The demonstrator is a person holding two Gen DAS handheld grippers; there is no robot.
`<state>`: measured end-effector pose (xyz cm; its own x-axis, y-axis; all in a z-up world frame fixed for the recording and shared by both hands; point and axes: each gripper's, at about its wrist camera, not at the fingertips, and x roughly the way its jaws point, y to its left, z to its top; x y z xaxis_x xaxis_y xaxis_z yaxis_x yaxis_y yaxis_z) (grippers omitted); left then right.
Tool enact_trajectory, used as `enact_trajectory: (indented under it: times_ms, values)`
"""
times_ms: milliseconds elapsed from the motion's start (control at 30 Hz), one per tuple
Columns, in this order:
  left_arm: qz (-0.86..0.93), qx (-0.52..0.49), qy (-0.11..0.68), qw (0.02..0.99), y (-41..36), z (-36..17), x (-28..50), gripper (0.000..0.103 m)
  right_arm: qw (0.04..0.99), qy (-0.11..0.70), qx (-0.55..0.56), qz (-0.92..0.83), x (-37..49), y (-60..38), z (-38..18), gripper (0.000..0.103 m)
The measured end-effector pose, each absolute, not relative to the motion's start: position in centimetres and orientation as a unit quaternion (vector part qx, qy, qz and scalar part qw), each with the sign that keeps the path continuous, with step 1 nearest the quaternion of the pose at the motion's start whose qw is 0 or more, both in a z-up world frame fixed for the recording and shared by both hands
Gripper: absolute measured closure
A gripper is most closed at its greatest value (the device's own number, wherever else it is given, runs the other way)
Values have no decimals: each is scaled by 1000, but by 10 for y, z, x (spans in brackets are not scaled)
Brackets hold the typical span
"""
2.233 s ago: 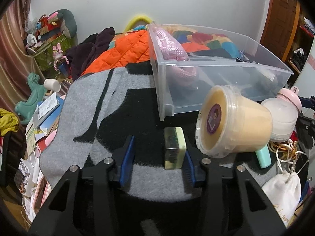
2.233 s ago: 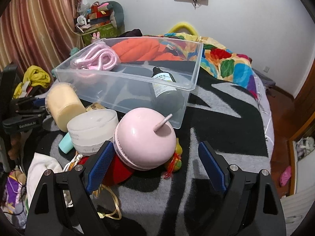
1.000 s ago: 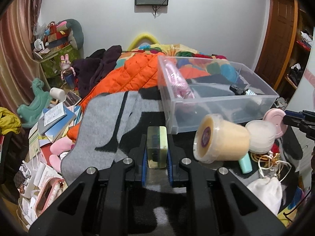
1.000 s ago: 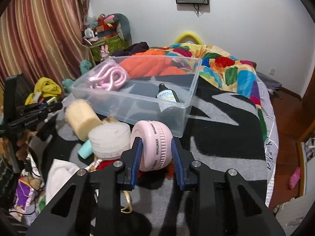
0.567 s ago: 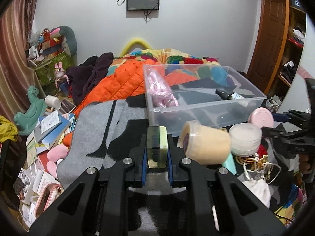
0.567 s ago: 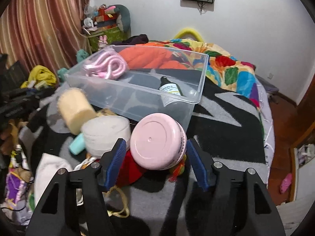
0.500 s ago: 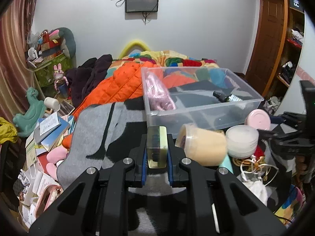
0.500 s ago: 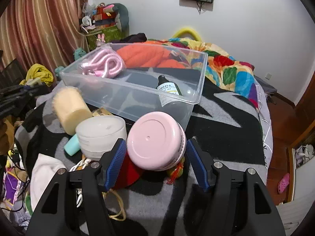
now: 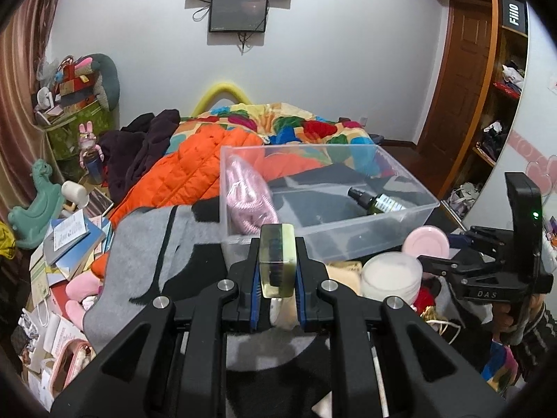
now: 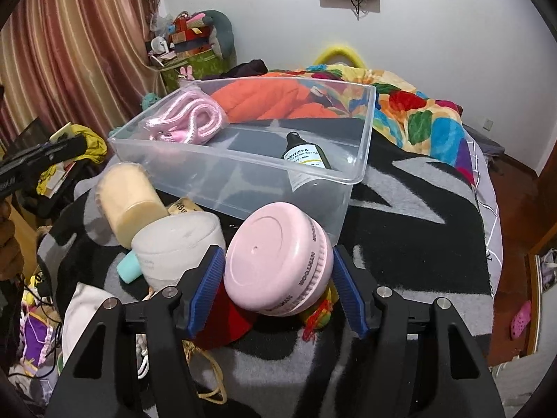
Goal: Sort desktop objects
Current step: 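Lift the soap bar with the left tool while the right tool grasps the pink round case, then lower the soap bar into the box with the left tool while the right tool drops the pink case in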
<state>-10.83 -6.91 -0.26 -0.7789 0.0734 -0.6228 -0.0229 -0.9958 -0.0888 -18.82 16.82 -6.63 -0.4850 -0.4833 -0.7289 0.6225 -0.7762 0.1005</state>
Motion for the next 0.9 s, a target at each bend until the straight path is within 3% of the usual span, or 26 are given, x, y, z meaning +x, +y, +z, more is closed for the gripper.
enact_trajectory:
  times_ms: [167,467,900]
  values:
    - [945,-323,-32,32,-59,7,-117,87,331,98,383,-857,-181,172,-57,64]
    - [950,-310,-13,33,-43,18,-140,88,323,129,353,-869,-157,174,-55,65]
    - [944,-326,-19,34,-41,11,-172,87,324,89,304,-891,-153,193,-10,65]
